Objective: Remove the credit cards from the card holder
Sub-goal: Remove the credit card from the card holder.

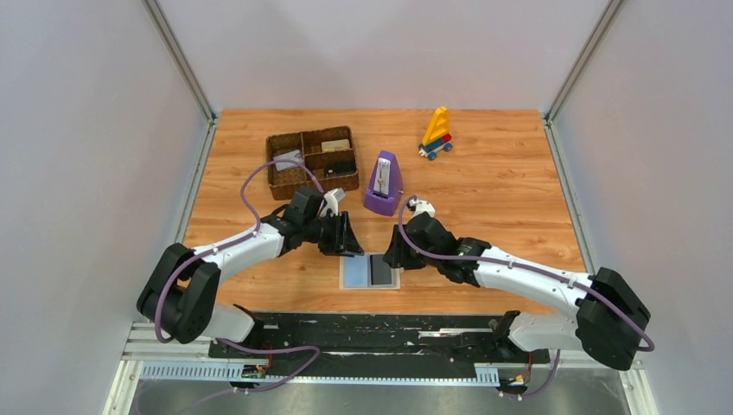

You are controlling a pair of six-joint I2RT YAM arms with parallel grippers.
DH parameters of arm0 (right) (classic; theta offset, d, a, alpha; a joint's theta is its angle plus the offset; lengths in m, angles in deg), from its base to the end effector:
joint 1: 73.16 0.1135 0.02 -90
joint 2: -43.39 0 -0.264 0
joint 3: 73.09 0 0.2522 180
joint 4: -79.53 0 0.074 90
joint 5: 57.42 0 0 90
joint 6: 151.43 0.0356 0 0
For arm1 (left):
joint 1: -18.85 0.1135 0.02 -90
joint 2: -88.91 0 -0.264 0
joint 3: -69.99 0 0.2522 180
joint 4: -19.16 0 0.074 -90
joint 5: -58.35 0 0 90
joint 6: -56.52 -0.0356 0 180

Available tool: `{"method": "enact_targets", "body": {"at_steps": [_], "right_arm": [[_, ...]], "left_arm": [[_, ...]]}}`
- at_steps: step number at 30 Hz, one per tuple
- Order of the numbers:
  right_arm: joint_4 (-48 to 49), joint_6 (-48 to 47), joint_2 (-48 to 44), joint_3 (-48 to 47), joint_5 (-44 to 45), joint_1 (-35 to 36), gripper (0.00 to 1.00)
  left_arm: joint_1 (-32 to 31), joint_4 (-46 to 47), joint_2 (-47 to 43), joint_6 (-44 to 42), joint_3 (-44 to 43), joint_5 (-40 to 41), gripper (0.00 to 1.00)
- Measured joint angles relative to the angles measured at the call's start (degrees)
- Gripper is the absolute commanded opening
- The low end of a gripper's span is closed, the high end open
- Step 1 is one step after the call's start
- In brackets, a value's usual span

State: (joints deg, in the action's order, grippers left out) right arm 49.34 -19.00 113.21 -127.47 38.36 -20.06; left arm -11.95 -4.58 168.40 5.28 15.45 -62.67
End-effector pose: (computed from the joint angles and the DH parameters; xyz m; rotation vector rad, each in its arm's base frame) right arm 0.1521 0.1966 0.2159 -0.1790 2.4636 0.6618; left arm 0.2221 -0.1538 0.1882 0.0912 2.6229 -1.1562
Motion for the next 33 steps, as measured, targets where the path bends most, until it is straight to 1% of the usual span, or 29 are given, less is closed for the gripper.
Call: {"method": "enact_targets", "body": {"at_steps": [6,11,20,33], "right_arm": [[4.46,0.79,3.30,1.73,-3.54,-2.84,0.34],[7.32,0.90,6.99,1.73,-5.92,-3.65,0.30],[10.91,1.14,9.92,2.78,-6.91,-4.20,0.29],[12.07,3.04,12.13,4.87,-7.82,-4.44,0.29]], "left_arm": [[-0.94,4.79,0.42,2.49,2.03,0.22,0.46],[-1.88,8.02,0.81,3.58,3.30,1.14,0.45],[-2.60,11.30,1.70,5.33,5.60,1.92,0.45],[-3.96,14.12,4.74,7.43,6.58,2.89,0.43]]}}
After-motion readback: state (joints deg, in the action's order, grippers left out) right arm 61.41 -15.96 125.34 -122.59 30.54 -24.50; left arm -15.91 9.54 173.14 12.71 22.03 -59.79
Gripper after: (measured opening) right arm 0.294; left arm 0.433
